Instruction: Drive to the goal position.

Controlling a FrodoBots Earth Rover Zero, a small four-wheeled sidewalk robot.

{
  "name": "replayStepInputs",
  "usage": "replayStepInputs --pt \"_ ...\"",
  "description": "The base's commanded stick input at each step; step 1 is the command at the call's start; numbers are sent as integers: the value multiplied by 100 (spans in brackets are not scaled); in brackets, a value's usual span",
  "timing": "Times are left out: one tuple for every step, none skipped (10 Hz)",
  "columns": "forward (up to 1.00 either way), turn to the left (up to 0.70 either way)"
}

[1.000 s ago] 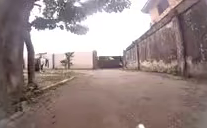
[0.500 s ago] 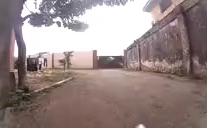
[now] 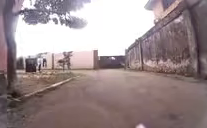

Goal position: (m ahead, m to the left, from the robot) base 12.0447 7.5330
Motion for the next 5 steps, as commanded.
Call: replayStepInputs --pt "70 0" --pt "70 0" --pt "70 0" --pt "70 0" --pt "70 0"
